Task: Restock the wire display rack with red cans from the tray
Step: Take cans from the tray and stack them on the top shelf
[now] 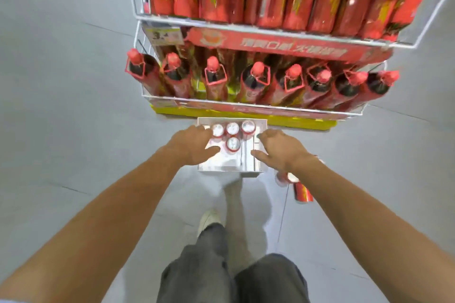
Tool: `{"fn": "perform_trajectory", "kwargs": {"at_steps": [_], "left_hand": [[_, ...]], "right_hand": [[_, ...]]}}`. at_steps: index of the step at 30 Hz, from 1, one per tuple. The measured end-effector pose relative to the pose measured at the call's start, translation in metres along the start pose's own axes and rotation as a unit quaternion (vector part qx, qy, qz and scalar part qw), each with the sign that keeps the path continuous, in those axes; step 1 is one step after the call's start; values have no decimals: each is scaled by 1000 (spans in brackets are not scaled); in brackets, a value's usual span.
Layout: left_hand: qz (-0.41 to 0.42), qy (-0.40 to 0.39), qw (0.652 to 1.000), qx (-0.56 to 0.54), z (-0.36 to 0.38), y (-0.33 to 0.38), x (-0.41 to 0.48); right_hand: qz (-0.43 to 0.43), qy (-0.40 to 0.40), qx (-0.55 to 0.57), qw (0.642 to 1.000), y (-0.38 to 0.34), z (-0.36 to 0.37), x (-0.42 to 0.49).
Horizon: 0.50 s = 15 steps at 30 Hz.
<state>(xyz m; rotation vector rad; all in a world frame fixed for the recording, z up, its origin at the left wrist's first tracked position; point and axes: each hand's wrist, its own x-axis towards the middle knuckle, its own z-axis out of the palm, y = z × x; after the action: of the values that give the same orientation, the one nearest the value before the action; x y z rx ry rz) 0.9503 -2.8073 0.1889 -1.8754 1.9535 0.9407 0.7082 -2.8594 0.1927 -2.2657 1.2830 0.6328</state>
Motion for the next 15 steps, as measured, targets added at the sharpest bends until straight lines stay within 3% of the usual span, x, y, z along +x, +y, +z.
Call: {"fn": "perform_trajectory", "kwargs": {"at_steps": [7, 15], "left_hand": [[16, 39, 998, -52, 95, -51, 155], [-7, 95, 992, -83, 163, -74, 252]], "right_hand": [[41, 65, -9, 997, 57, 101, 154], [39, 147, -2, 988, 78, 156, 221]]}}
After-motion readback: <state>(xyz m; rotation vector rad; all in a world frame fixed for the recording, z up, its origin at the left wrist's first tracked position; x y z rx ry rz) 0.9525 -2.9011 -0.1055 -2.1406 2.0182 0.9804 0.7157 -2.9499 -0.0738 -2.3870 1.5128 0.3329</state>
